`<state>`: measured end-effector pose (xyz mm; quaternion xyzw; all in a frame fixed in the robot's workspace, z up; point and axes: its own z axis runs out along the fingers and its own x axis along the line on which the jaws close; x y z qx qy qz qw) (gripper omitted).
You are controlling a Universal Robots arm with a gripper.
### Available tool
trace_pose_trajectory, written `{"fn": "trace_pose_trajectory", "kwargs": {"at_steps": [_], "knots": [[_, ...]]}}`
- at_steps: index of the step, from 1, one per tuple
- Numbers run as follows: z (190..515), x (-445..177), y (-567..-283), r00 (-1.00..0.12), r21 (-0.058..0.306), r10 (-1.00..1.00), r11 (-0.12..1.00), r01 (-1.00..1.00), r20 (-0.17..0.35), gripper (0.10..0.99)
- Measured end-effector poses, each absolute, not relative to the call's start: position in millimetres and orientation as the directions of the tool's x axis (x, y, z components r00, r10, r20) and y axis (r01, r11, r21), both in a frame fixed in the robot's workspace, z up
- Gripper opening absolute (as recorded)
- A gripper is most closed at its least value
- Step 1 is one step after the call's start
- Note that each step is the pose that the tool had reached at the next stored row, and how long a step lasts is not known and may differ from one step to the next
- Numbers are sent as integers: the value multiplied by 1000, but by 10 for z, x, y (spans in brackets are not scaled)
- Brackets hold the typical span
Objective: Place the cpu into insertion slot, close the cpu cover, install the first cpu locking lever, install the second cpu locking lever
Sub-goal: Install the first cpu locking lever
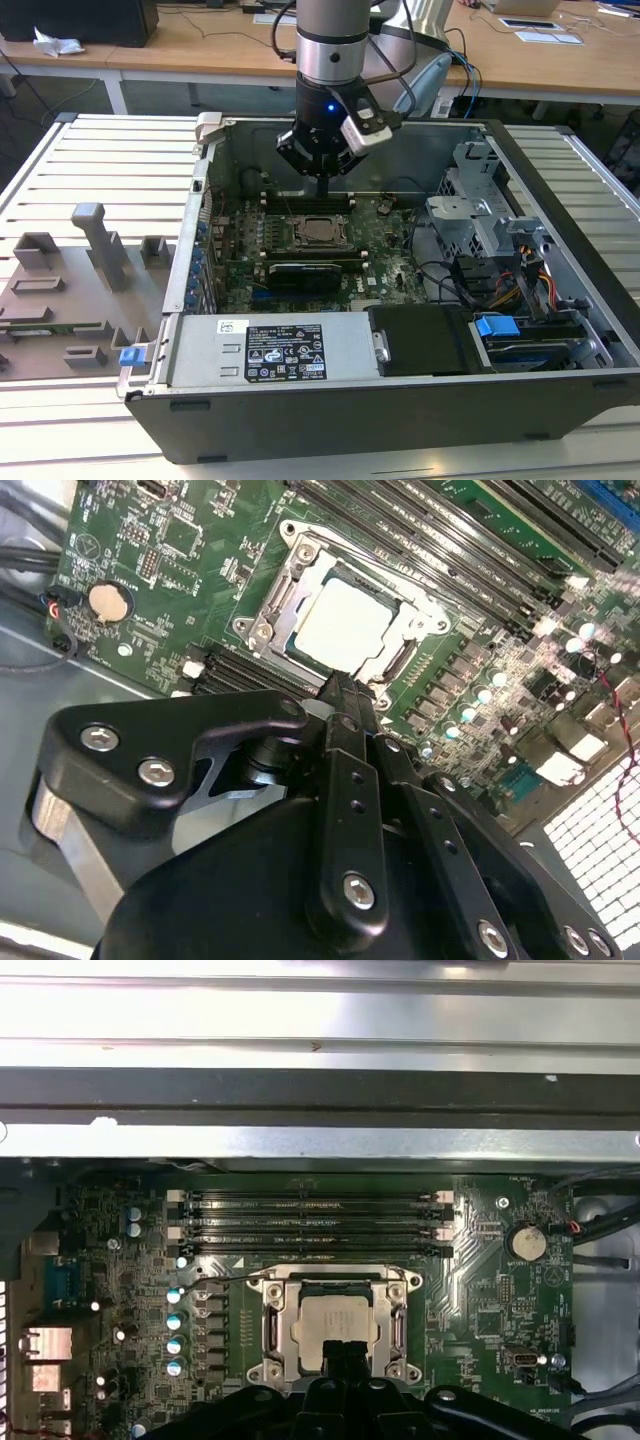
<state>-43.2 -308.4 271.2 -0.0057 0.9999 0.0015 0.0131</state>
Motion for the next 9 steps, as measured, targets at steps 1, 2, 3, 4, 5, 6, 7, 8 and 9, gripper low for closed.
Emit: {"fn": "trace_pose_trajectory", "kwargs": {"at_steps": [1, 2, 3, 4, 5, 6, 7, 8, 9], "knots": [[2712, -432, -3084, -1000, 3, -12, 1000, -12, -26, 106], [2712, -432, -3084, -1000, 3, -12, 1000, -12, -26, 106], [2712, -432, -3084, -1000, 3, -12, 1000, -12, -26, 106], [2712, -432, -3084, -1000, 3, -12, 1000, -12, -26, 106], [2712, -433, -3084, -1000, 3, -12, 1000, -12, -26, 106], [2712, -444, -3084, -1000, 3, -12, 1000, -12, -26, 106], [2712, -455, -3084, -1000, 3, -12, 1000, -12, -26, 106], [2712, -469, -3084, -1000, 3, -12, 1000, -12, -26, 106], [2712, -487, -3084, -1000, 3, -12, 1000, -12, -26, 106]]}}
